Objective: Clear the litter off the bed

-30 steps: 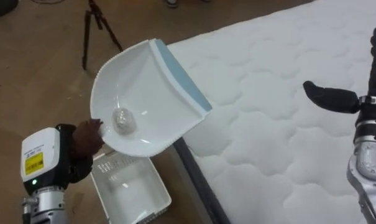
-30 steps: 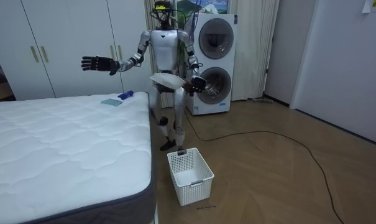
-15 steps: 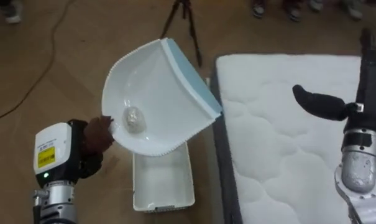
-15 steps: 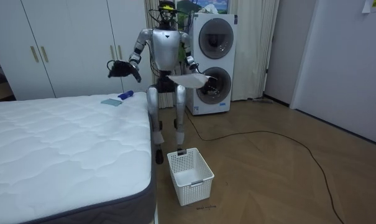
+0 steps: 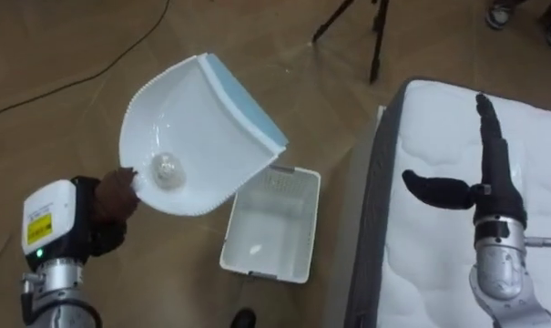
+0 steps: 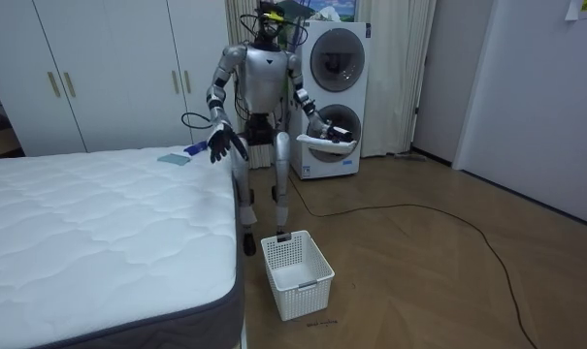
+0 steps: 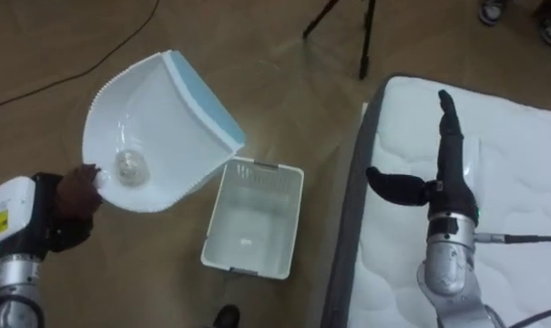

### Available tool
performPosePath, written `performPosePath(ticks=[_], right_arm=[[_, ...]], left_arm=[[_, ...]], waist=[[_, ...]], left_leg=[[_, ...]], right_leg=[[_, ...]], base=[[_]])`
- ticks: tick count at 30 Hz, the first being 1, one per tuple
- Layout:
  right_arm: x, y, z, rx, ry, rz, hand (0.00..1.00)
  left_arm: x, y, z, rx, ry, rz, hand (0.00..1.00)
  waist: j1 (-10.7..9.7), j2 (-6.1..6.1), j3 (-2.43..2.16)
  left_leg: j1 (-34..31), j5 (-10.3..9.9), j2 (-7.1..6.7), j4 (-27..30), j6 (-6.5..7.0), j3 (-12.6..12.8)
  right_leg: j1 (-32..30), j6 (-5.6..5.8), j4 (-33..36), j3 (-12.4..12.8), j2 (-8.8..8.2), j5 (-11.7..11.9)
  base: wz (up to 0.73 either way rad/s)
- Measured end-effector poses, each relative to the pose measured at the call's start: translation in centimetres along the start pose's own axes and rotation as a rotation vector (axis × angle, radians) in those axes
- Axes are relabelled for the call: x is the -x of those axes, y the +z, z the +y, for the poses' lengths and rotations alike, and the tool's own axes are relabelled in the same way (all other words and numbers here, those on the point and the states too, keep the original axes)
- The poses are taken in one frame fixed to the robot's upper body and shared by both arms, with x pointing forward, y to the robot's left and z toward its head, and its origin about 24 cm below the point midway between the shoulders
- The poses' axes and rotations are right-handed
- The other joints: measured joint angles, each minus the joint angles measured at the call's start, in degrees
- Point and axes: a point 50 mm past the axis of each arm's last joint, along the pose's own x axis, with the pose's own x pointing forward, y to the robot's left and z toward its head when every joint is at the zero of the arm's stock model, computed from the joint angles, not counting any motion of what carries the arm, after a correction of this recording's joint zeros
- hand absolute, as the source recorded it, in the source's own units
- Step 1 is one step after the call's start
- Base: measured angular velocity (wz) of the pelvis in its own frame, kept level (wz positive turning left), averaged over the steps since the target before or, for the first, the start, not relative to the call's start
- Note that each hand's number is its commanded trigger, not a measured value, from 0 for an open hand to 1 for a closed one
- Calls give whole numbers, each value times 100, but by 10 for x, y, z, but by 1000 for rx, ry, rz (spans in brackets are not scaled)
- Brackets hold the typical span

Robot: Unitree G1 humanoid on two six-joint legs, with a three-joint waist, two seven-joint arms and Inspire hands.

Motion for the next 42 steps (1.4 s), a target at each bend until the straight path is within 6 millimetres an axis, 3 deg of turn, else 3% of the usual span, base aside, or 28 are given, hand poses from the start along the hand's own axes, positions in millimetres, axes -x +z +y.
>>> performPosePath(ticks=[2,6,12,13,19,21,26,30,32,33,36,42], right_arm=[[-3,-1,6,26,24,-2,0],[-1,-11,9,70,65,32,0],[1,-18,11,108,114,49,0],[1,-17,11,104,119,49,0],[3,-17,23,109,204,50,0],[5,-18,26,117,236,55,0],[8,-19,32,126,284,72,0],[10,-19,34,138,305,68,0],[9,-20,33,146,306,72,0],[10,-22,33,148,309,81,0],[10,-22,34,142,318,87,0],[9,-18,36,120,319,84,0]], left_arm=[[-4,-1,1,-27,-15,-8,100],[-20,-1,12,-83,-29,-41,100],[-53,1,49,-200,15,-104,100],[-59,3,53,-226,14,-118,100],[-80,19,65,-405,-51,-204,100],[-81,23,61,-439,-87,-224,100],[-79,25,51,-603,-200,-281,100],[-77,26,44,-692,-271,-303,100],[-77,27,42,-707,-291,-303,100],[-77,27,42,-721,-296,-302,100],[-80,22,47,-756,-307,-277,100],[-81,16,48,-783,-334,-227,100]], waist=[[-35,69,10],[-190,323,10],[-521,730,19],[-599,803,37],[-848,944,52],[-944,984,75],[-1000,1021,73],[-1147,1328,77],[-1206,1490,74],[-1229,1539,74],[-1277,1555,72],[-1319,1558,74]], left_leg=[[-80,-13,-8,22,10,32],[-438,-47,-119,270,33,-32],[-718,-36,-266,393,60,-9],[-733,-19,-289,402,67,25],[-954,-15,-272,527,69,252],[-1013,-15,-271,547,71,357],[-1130,-15,-289,511,90,596],[-1184,-2,-269,470,111,686],[-1169,42,-216,406,184,927],[-1141,70,-164,335,229,1182],[-1117,58,-132,302,256,1413],[-1142,22,-99,330,302,1549]], right_leg=[[-88,12,48,5,-14,-7],[-514,42,467,-51,-116,-175],[-910,87,975,-102,-309,-371],[-944,100,1056,-105,-343,-402],[-1231,87,1352,-94,-419,-514],[-1299,94,1454,-96,-458,-565],[-1575,76,1752,-77,-619,-718],[-1596,81,1760,-99,-627,-782],[-1598,84,1793,-147,-696,-825],[-1610,87,1844,-139,-747,-863],[-1646,61,1962,-133,-845,-950],[-1739,27,2087,-114,-870,-1019]], base=[[-2],[9],[6],[9],[-1],[10],[-3],[18],[21],[12],[2],[-1]])
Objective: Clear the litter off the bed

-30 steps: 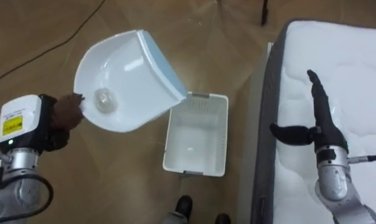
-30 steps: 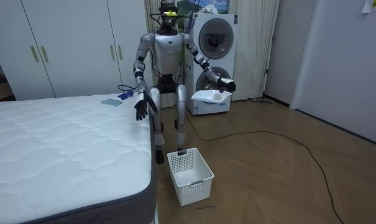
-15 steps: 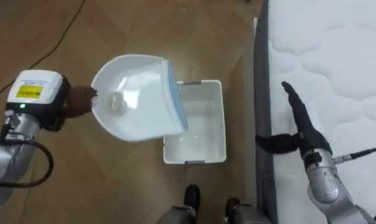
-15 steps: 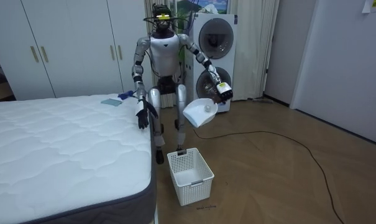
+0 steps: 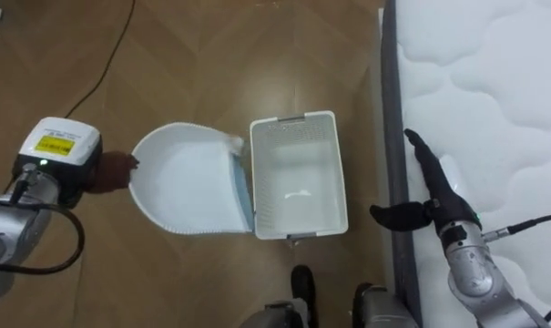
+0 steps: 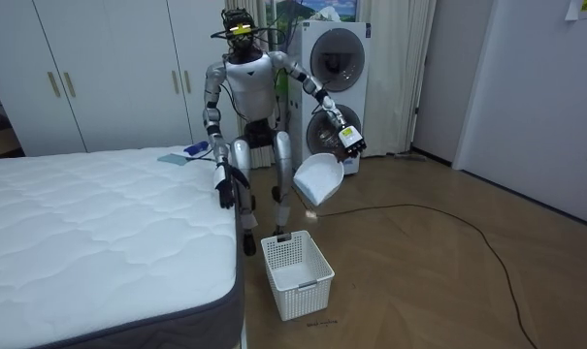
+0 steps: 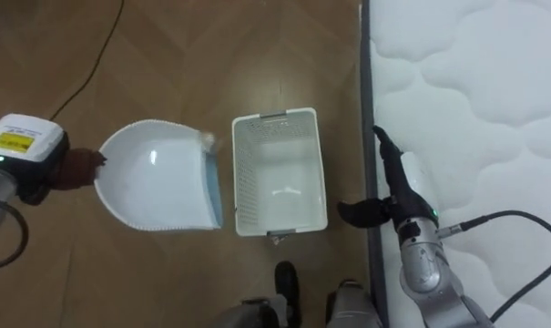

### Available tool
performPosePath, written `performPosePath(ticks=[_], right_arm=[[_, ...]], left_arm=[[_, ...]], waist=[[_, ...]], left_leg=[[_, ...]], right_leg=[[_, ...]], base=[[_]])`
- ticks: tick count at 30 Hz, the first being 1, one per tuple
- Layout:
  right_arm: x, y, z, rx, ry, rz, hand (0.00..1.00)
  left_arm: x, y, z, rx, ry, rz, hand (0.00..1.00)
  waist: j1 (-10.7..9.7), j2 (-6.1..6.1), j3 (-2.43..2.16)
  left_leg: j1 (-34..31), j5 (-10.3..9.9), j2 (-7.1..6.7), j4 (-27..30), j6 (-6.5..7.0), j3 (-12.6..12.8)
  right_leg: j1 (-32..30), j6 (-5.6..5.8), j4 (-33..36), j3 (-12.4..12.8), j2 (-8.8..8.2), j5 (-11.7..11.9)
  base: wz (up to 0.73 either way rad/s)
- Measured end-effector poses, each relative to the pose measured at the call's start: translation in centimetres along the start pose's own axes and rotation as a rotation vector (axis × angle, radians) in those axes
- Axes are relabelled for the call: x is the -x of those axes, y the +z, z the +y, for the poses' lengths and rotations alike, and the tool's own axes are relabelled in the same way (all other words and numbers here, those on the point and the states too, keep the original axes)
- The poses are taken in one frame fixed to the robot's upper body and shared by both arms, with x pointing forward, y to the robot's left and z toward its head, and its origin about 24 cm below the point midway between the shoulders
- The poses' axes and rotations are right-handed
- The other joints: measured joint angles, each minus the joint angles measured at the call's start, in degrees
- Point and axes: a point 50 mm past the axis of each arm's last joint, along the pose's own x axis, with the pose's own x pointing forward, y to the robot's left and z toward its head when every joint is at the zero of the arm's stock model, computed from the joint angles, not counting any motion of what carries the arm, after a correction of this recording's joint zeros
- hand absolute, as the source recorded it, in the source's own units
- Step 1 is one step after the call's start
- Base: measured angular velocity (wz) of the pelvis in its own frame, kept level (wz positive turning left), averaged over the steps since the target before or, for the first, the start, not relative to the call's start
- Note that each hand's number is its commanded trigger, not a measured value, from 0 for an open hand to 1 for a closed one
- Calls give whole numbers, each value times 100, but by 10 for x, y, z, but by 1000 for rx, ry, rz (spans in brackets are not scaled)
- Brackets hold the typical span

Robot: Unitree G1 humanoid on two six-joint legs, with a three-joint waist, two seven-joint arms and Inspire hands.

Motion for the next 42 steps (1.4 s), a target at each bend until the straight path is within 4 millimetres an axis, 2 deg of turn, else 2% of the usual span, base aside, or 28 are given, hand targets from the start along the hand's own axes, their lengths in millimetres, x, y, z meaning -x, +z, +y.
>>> performPosePath(ticks=[6,10,15,24,30,32,35,37,41,42], right_arm=[[1,1,-1,16,6,-10,0],[0,2,0,22,13,-18,0],[0,2,0,23,13,-17,0],[1,1,-1,-14,-16,-7,0],[9,-6,0,-45,-22,7,0],[9,-7,-3,-54,-34,10,0],[11,-10,-8,-64,-59,13,0],[20,-19,-9,-72,-68,45,0],[33,-31,-18,-115,-141,95,0],[35,-30,-20,-134,-165,95,0]], left_arm=[[2,-11,-10,-23,-88,38,100],[4,-30,-9,-20,-112,95,100],[4,-42,-6,-25,-129,141,100],[0,-45,5,25,-53,160,100],[0,-41,12,259,69,145,100],[1,-40,17,336,125,138,100],[13,-40,22,444,260,126,100],[32,-38,15,514,344,111,100],[47,-19,9,630,436,83,100],[48,-10,8,692,461,76,100]], waist=[[60,6,-1],[71,23,-6],[102,30,-5],[130,108,4],[174,100,10],[205,71,10],[384,-127,-3],[537,-326,-74],[651,-439,-136],[681,-485,-172]], left_leg=[[5,-30,24,62,22,181],[17,-31,35,70,22,193],[17,-31,44,69,21,195],[103,-33,46,57,20,195],[418,-42,76,-52,7,200],[464,-51,103,-63,-3,240],[629,-108,151,-133,-40,346],[912,-184,234,-258,-112,342],[1329,-376,394,-268,-152,352],[1445,-402,422,-309,-153,373]], right_leg=[[-94,-7,170,155,17,-62],[-91,-8,182,198,55,-64],[-91,-8,178,209,71,-64],[9,-7,151,203,73,-60],[318,-10,4,204,70,-60],[353,-17,-35,238,92,-38],[398,-8,-104,565,215,3],[624,-29,-361,790,371,106],[1148,-16,-837,951,599,247],[1268,-2,-952,1008,672,284]], base=[[-8],[-1],[0],[0],[-4],[-17],[-51],[-72],[-44],[-31]])
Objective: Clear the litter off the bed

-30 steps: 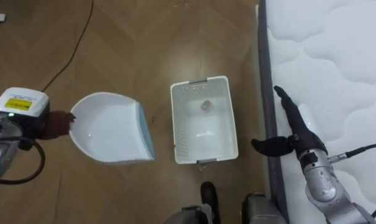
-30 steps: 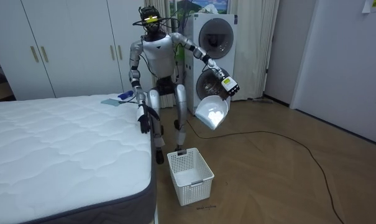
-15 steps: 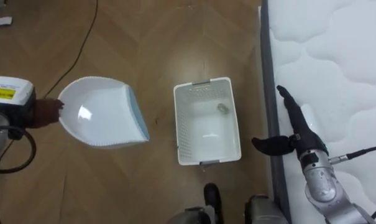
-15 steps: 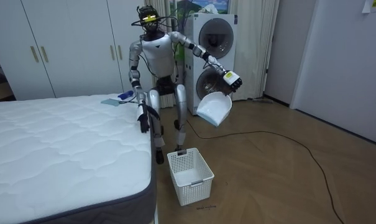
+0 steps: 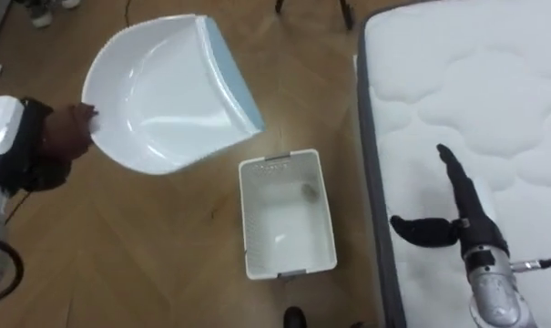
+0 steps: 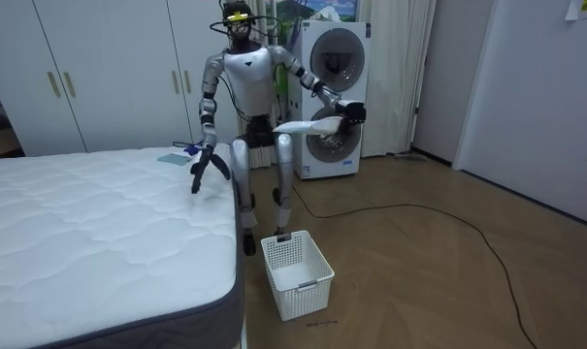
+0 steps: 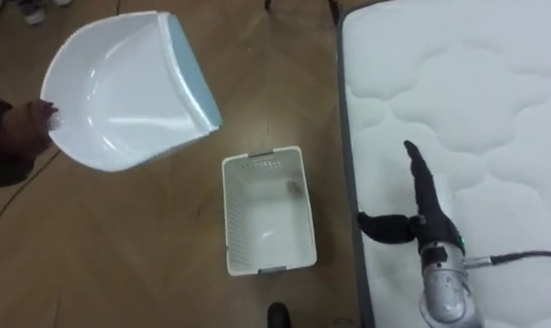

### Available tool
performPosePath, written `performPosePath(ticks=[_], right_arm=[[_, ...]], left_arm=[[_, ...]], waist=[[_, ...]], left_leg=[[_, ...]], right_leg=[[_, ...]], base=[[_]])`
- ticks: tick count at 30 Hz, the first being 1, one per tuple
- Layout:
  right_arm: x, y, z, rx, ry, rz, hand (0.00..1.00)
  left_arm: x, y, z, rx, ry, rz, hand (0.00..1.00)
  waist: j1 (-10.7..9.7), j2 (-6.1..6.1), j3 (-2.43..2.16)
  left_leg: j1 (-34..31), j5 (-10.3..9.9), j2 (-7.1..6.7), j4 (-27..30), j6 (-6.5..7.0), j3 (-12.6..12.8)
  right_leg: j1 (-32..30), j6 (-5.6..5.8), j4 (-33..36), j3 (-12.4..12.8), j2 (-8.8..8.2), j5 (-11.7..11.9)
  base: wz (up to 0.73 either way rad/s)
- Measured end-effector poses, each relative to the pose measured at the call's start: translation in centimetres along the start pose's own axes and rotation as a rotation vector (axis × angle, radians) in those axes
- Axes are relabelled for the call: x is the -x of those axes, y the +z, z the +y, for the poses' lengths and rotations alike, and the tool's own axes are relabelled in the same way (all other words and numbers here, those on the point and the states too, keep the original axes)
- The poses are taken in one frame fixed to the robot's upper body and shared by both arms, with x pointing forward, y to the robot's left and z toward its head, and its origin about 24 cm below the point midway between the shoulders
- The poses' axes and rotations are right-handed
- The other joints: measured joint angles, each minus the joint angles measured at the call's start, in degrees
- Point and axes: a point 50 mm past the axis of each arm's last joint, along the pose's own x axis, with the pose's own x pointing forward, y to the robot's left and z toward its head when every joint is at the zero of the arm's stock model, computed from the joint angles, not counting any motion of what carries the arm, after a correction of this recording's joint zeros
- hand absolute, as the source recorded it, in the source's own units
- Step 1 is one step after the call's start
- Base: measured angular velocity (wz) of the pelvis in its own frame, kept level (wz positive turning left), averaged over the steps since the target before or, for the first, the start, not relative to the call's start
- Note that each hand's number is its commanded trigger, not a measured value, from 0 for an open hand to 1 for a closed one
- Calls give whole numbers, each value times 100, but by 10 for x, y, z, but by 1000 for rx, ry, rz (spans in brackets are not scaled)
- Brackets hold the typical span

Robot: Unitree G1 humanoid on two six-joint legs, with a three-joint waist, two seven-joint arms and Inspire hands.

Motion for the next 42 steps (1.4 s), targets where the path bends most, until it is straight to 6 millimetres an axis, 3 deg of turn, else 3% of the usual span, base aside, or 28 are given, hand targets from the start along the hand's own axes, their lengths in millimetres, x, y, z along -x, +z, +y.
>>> performPosePath(ticks=[4,8,11,14,16,17,18,19,20,21,22,23,24,25,26,27,28,30,33,34,35,37,38,39,40,42], right_arm=[[6,6,3,-48,-4,-34,0],[18,-4,7,-91,-8,23,0],[20,-6,8,-92,-4,27,0],[17,-4,6,-91,-16,18,0],[15,-3,10,-112,-17,22,0],[15,-2,12,-120,-15,23,0],[14,0,19,-133,-1,26,0],[16,-6,23,-129,8,52,0],[17,-8,23,-126,8,61,0],[17,-9,27,-132,8,74,0],[19,-10,30,-146,11,80,0],[20,-10,31,-151,11,80,0],[19,-7,33,-163,12,69,0],[17,-4,35,-166,20,50,0],[16,-3,36,-157,26,37,0],[16,-2,36,-146,29,23,0],[17,-3,35,-139,27,22,0],[17,-5,34,-152,11,32,0],[20,-9,31,-161,11,51,0],[20,-9,32,-162,25,51,0],[20,-9,32,-162,32,47,0],[20,-6,34,-161,66,36,0],[21,-8,33,-159,74,41,0],[24,-13,31,-153,81,58,0],[26,-16,28,-153,77,74,0],[27,-20,27,-166,80,104,0]], left_arm=[[22,21,-22,192,14,1,100],[40,39,-41,310,-2,1,100],[47,45,-50,353,-5,23,100],[45,52,-49,384,33,17,100],[46,58,-53,439,55,40,100],[45,59,-53,446,59,37,100],[43,60,-53,453,71,39,100],[41,64,-59,472,66,47,100],[41,66,-61,491,66,55,100],[44,66,-63,523,66,79,100],[45,65,-63,555,68,100,100],[44,64,-63,572,73,109,100],[42,64,-63,600,81,127,100],[44,61,-66,607,71,147,100],[45,60,-68,605,56,152,100],[46,61,-70,604,25,148,100],[46,64,-72,609,-4,133,100],[45,70,-75,615,-44,105,100],[52,72,-81,622,-99,101,100],[57,70,-83,619,-116,113,100],[60,68,-84,618,-123,119,100],[70,63,-87,612,-152,145,100],[73,62,-89,612,-169,151,100],[80,61,-92,614,-201,160,100],[84,63,-94,623,-217,165,100],[88,63,-96,629,-223,176,100]], waist=[[-36,-187,-79],[27,-333,-90],[174,-432,-89],[213,-474,-85],[310,-489,-75],[342,-498,-71],[428,-557,-28],[417,-589,-25],[465,-603,-20],[522,-629,-23],[456,-657,-36],[411,-684,-43],[416,-732,-33],[429,-772,-24],[413,-761,-26],[259,-731,-25],[27,-703,-43],[-174,-698,-45],[-174,-684,-52],[-77,-653,-67],[-13,-638,-78],[105,-533,-108],[116,-520,-114],[128,-492,-144],[134,-472,-139],[217,-446,-139]], left_leg=[[473,-44,40,-227,2,101],[818,-201,209,-265,3,348],[1062,-382,467,-260,7,1029],[1261,-526,676,-291,12,1872],[1530,-644,840,-378,30,2776],[1573,-695,925,-423,34,3063],[1679,-772,1065,-428,18,3746],[1855,-797,1123,-538,-4,4306],[1940,-785,1119,-629,-23,4511],[2081,-784,1128,-733,-70,5004],[2115,-806,1144,-718,-115,5216],[2088,-811,1139,-702,-124,5252],[1955,-807,1087,-605,-121,4822],[1812,-806,1000,-507,-120,3763],[1753,-807,976,-445,-121,3322],[1633,-807,984,-308,-124,2869],[1639,-809,997,-229,-127,2742],[1676,-814,1064,-174,-138,2754],[1825,-823,1164,-85,-174,2766],[1876,-834,1180,12,-192,2588],[1882,-840,1163,69,-202,2305],[1874,-824,912,291,-230,743],[1892,-804,850,357,-269,480],[1971,-787,697,276,-345,14],[2013,-744,576,-170,-399,-327],[2155,-703,515,-581,-426,-506]], right_leg=[[416,26,-291,238,38,91],[738,24,-605,441,176,245],[705,-7,-676,186,187,447],[492,-114,-675,-533,69,693],[425,-287,-889,-1243,10,1020],[434,-328,-949,-1457,17,1138],[426,-265,-729,-1928,-80,1054],[531,-132,-243,-2223,-262,772],[582,-79,-185,-2293,-377,625],[655,47,-24,-2272,-565,549],[810,124,17,-2244,-746,572],[901,214,-19,-2243,-808,539],[949,261,-260,-2157,-810,515],[928,251,-444,-2040,-744,520],[939,230,-540,-2007,-707,542],[1038,252,-774,-1967,-659,599],[1091,270,-885,-1967,-613,614],[1124,237,-952,-1945,-535,644],[1028,154,-1017,-1627,-329,706],[976,83,-1023,-1413,-227,751],[947,52,-1024,-1269,-169,771],[994,-43,-1000,-621,26,849],[1027,-47,-1005,-423,75,854],[1075,-49,-984,-70,156,855],[1073,-39,-952,248,267,861],[1014,-27,-789,547,416,831]], base=[[-34],[-57],[-126],[-163],[-209],[-229],[-206],[-197],[-201],[-194],[-177],[-139],[-157],[-166],[-129],[-54],[-24],[-21],[-81],[-138],[-163],[-150],[-123],[-112],[-106],[-113]])
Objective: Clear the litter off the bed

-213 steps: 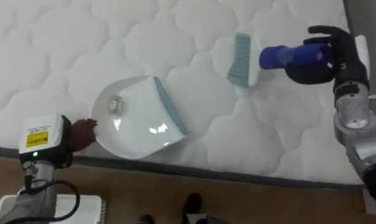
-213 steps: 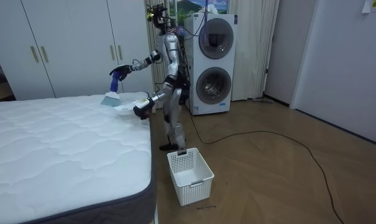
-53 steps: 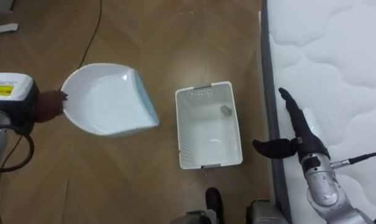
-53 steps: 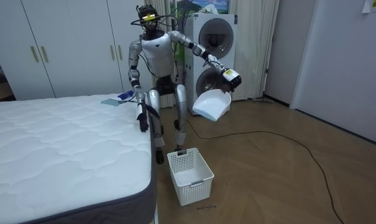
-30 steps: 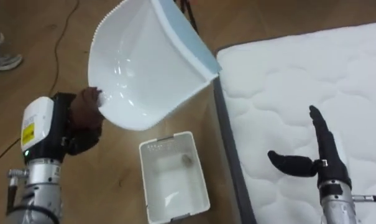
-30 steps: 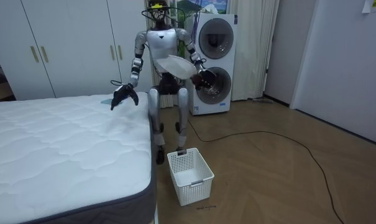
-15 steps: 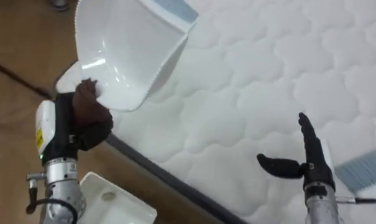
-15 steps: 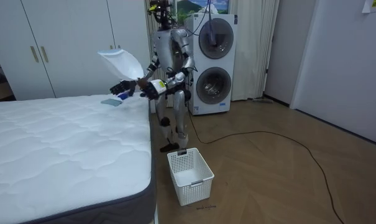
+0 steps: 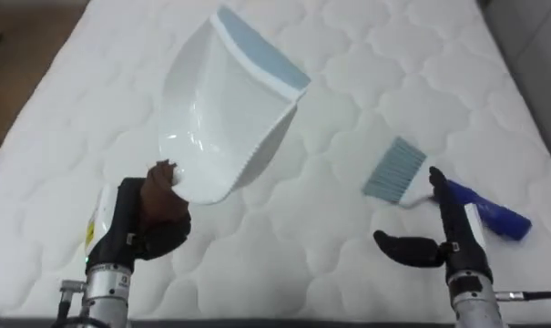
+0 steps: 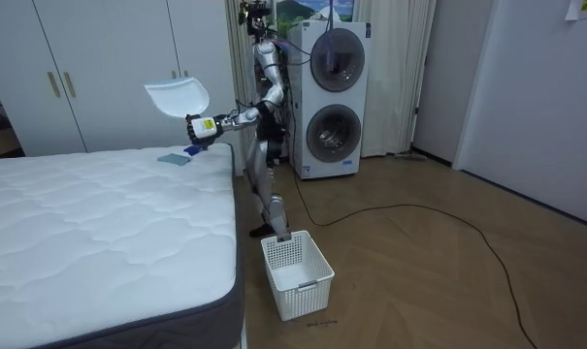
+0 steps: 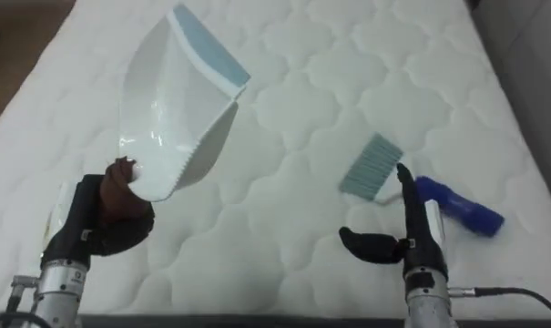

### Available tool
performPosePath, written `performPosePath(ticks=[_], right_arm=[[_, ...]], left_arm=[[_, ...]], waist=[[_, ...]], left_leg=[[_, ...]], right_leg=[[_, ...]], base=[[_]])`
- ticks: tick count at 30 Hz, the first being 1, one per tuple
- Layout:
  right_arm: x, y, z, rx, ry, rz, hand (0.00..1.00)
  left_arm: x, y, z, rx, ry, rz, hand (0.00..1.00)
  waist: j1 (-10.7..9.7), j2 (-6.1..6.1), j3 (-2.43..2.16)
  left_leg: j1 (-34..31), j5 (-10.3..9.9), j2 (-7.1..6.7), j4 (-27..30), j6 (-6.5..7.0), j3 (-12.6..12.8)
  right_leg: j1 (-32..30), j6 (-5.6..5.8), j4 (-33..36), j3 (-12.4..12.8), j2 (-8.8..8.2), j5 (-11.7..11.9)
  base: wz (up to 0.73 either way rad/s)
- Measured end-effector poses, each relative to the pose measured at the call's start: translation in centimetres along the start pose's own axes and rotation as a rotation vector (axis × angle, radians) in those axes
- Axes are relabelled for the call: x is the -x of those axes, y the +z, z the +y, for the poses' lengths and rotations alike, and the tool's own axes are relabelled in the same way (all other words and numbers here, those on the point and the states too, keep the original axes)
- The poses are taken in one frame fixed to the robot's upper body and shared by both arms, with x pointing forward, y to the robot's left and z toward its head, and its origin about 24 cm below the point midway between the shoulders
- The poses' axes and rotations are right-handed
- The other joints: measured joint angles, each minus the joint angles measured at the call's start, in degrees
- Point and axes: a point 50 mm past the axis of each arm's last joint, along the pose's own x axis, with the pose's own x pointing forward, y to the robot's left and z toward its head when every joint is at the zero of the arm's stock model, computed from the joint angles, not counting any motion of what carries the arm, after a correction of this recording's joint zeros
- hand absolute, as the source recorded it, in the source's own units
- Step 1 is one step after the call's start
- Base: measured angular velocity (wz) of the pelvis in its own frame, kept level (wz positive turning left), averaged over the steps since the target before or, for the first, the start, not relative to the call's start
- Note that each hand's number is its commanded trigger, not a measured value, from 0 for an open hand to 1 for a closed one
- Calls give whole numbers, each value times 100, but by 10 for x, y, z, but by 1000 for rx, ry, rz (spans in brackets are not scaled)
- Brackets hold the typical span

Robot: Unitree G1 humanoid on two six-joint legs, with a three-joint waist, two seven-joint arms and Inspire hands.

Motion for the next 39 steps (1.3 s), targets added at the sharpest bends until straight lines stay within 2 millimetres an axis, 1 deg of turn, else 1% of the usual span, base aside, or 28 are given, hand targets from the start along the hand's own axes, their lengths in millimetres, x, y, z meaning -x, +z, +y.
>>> performPosePath(ticks=[1,2,3,4,5,6,7,9,11,12,14,15,16,18,20,21,22,23,25,26,28,29,30,31,33,34,38,39], right_arm=[[2,-1,2,2,20,5,0],[3,-2,3,2,25,7,0],[4,-4,4,-3,28,14,0],[6,-5,3,-9,24,21,0],[6,-6,3,-10,21,24,0],[7,-7,3,-11,16,27,0],[7,-6,3,-8,15,26,0],[8,-7,4,-5,24,29,0],[10,-14,6,-4,30,59,0],[11,-19,7,0,37,81,0],[14,-26,8,6,41,116,0],[16,-32,7,12,42,144,0],[18,-35,7,14,39,164,0],[18,-37,6,13,36,177,0],[19,-43,5,24,38,207,0],[21,-51,5,38,46,248,0],[24,-57,4,55,57,285,0],[25,-60,4,67,59,300,0],[32,-75,0,102,56,374,0],[35,-80,-1,114,56,401,0],[50,-99,-7,157,53,519,0],[54,-103,-8,168,48,548,0],[60,-111,-13,172,21,595,0],[67,-117,-19,177,-13,643,0],[77,-126,-26,183,-67,713,0],[83,-131,-30,181,-97,756,0],[98,-142,-37,184,-140,873,0],[102,-145,-38,187,-147,905,0]], left_arm=[[2,-2,-1,1,-1,9,85],[3,-2,-1,1,-3,9,57],[3,-1,-2,3,-5,8,4],[3,-1,-3,6,-6,9,0],[4,-2,-3,7,-6,11,0],[6,-4,-3,7,-8,20,0],[7,-5,-3,7,-8,26,0],[8,-6,-4,16,-8,32,0],[9,-9,-6,32,-18,51,0],[10,-11,-7,41,-25,66,0],[13,-20,-10,33,-42,106,0],[17,-29,-12,33,-61,149,0],[22,-38,-13,33,-76,196,0],[28,-49,-15,29,-89,258,0],[35,-61,-18,25,-105,321,0],[42,-71,-19,33,-118,382,0],[50,-81,-18,35,-119,438,0],[54,-85,-18,32,-120,464,0],[73,-103,-18,38,-122,586,0],[78,-108,-18,40,-122,620,0],[103,-125,-14,46,-100,759,0],[109,-130,-13,47,-89,794,0],[121,-137,-9,46,-71,863,0],[132,-143,-5,47,-52,919,0],[142,-149,-1,58,-22,981,0],[153,-153,1,68,-5,1034,0],[173,-161,1,82,23,1175,0],[180,-162,1,100,42,1220,0]], waist=[[-4,-19,4],[-37,-43,8],[-61,-128,12],[-62,-201,8],[-58,-229,7],[-49,-248,3],[-34,-237,11],[-44,-217,29],[-45,-195,29],[-39,-181,43],[-37,-162,51],[-37,-146,62],[-38,-140,64],[-41,-145,67],[-42,-150,64],[-28,-170,43],[-9,-196,30],[-9,-207,25],[13,-219,26],[3,-231,10],[26,-297,-9],[48,-312,-9],[77,-304,6],[85,-323,-6],[106,-322,-6],[132,-309,5],[142,-283,4],[149,-267,-1]], left_leg=[[166,-6,-10,-176,9,10],[228,-6,-21,-257,10,32],[314,1,-10,-360,4,110],[345,3,16,-364,-1,135],[368,6,26,-364,-6,135],[426,10,58,-361,-14,135],[490,3,90,-374,-26,134],[590,4,116,-450,-27,126],[647,4,130,-469,-26,116],[671,4,133,-495,-26,116],[677,5,139,-537,-23,116],[696,5,147,-545,-24,121],[703,5,153,-568,-24,133],[699,5,158,-573,-24,131],[729,6,161,-574,-23,130],[758,6,163,-581,-23,133],[769,6,166,-582,-23,133],[771,6,167,-583,-23,130],[831,6,194,-669,-23,131],[853,6,198,-679,-23,131],[927,6,205,-689,-23,150],[925,6,205,-690,-23,161],[920,6,204,-704,-23,166],[924,6,204,-714,-23,163],[931,6,200,-719,-23,152],[966,6,205,-741,-23,145],[1094,3,218,-798,-20,144],[1125,-7,227,-847,0,148]], right_leg=[[1,12,8,30,47,-24],[14,12,7,33,54,-25],[18,3,0,43,77,-20],[37,-28,-27,54,112,2],[59,-41,-44,72,131,11],[140,-55,-126,134,188,45],[218,-64,-218,174,237,83],[316,-72,-325,187,268,115],[380,-74,-394,184,280,121],[398,-73,-415,181,282,121],[413,-73,-432,165,281,121],[462,-69,-509,149,280,124],[476,-68,-522,139,281,124],[481,-62,-577,121,278,129],[536,-60,-615,114,276,131],[548,-61,-618,93,276,130],[553,-64,-627,14,272,128],[554,-65,-634,-12,267,128],[659,-71,-737,-71,267,133],[687,-71,-758,-81,267,133],[782,-71,-832,-90,267,133],[783,-71,-833,-88,267,133],[783,-70,-838,-86,267,134],[785,-68,-838,-89,264,134],[793,-66,-839,-101,257,134],[833,-61,-875,-110,258,138],[945,-60,-908,-148,264,138],[949,-60,-894,-146,276,138]], base=[[-94],[-51],[-28],[-26],[-23],[-25],[-23],[-10],[-2],[0],[0],[4],[4],[5],[3],[-10],[-11],[-5],[2],[6],[0],[-4],[0],[0],[4],[4],[5],[0]])
